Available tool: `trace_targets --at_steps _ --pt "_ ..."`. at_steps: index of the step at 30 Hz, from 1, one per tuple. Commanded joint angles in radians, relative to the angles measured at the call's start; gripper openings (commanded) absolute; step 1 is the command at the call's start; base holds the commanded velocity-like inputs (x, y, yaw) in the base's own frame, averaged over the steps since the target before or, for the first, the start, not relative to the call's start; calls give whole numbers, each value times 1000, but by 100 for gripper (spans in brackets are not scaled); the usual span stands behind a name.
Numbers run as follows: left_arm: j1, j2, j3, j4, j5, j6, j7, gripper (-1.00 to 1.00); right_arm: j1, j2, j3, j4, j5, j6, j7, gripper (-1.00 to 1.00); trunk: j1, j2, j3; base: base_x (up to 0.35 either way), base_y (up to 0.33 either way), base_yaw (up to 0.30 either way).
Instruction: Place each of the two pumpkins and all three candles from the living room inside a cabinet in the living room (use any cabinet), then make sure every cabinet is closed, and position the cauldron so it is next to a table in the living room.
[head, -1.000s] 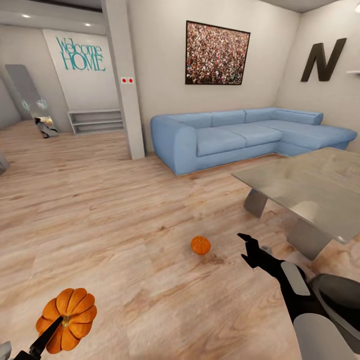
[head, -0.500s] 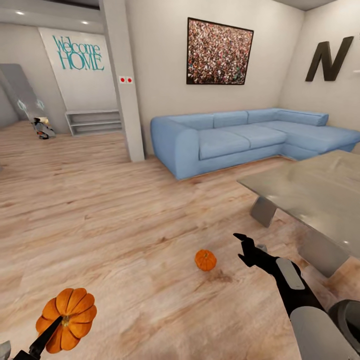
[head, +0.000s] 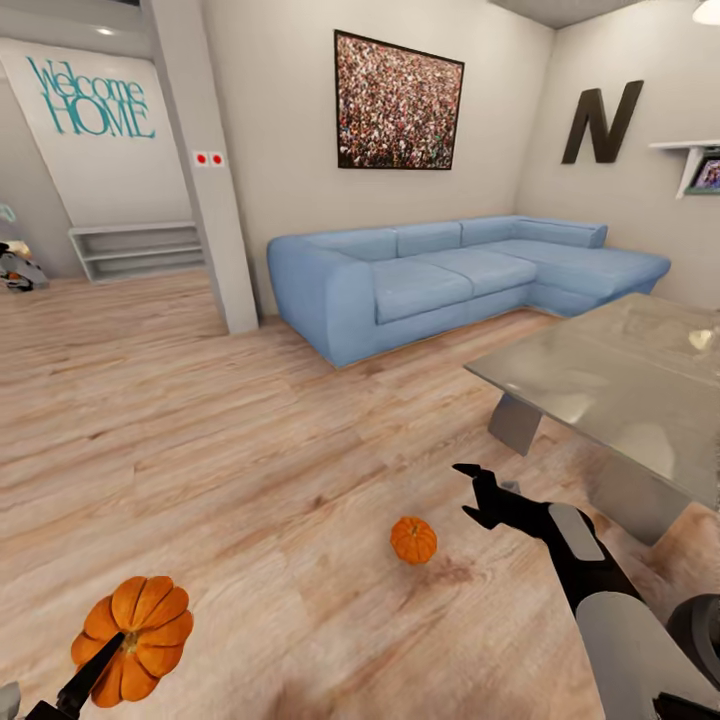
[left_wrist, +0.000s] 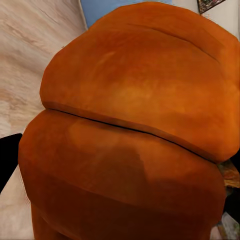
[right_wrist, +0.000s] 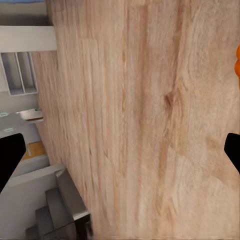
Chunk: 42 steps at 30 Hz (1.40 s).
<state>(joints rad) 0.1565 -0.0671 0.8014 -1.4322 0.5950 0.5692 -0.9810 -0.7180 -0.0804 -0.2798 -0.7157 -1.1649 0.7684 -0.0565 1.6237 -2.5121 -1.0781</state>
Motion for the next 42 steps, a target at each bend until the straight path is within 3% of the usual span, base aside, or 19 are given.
trace_targets --at_steps 1,2,3,5,12,15,16,17,18,19,20,21,22,24,27,32,33,37,42 --pt "0 0 1 -1 9 9 1 -100 -3 0 -3 1 -5 18 -6 100 0 0 -1 215 287 -293" --pt "0 1 1 0 10 9 1 -100 -7 -32 -4 5 -4 89 -12 100 0 0 -1 215 287 -296" --pt "0 2 1 1 10 9 1 -100 -8 -49 -5 7 -5 115 -15 100 0 0 -1 215 286 -297" --pt "0 2 1 1 11 9 1 -100 -8 -66 -5 14 -6 139 -18 100 0 0 -1 218 281 -298" --pt "0 7 -2 46 17 1 -1 -100 -18 -90 2 -19 -2 171 -9 100 0 0 -1 278 153 -131" --pt "0 10 -2 55 17 0 -34 -100 -14 -92 43 -31 5 170 2 100 0 0 -1 328 29 -17" --pt "0 12 -1 59 14 1 -69 -100 -6 -97 122 -35 32 162 64 100 0 0 -1 337 12 -7" --pt "0 13 -1 60 13 1 -78 -100 -1 -104 152 -35 50 153 105 100 0 0 -1 338 9 -5" --pt "0 14 0 61 12 1 -92 -100 12 -126 208 -33 97 122 210 100 0 0 -1 340 6 -4" --pt "0 14 0 61 11 1 -97 -100 17 -139 233 -31 127 101 268 100 0 0 -1 341 5 -3" --pt "0 15 0 61 11 1 -104 -100 25 -159 276 -23 191 59 381 100 0 0 -1 342 3 -2" --pt "0 15 0 62 10 1 -107 -100 27 -166 292 -15 223 40 430 100 0 0 -1 342 2 -1" --pt "0 15 0 62 10 1 -111 -100 31 -177 314 8 282 14 509 100 0 0 -1 342 2 -1" --pt "0 15 0 62 10 0 -114 -100 33 -186 333 49 342 -10 579 100 0 0 -1 343 1 -1" --pt "0 15 -2 63 11 0 -115 -100 33 -191 348 85 386 -28 629 100 0 0 -1 335 0 0" --pt "0 16 8 58 18 29 -112 -100 33 -198 355 93 403 -27 707 100 0 0 -1 127 0 -102" --pt "0 17 17 44 16 80 -114 -100 31 -195 357 99 409 37 729 100 0 0 -1 15 0 -264" --pt "0 32 8 10 -24 100 -119 -100 30 -199 358 97 427 152 736 100 0 0 -1 8 0 -279" --pt "0 39 14 15 -45 117 -134 -100 29 -191 359 100 449 196 736 100 0 0 -1 2 0 -290"
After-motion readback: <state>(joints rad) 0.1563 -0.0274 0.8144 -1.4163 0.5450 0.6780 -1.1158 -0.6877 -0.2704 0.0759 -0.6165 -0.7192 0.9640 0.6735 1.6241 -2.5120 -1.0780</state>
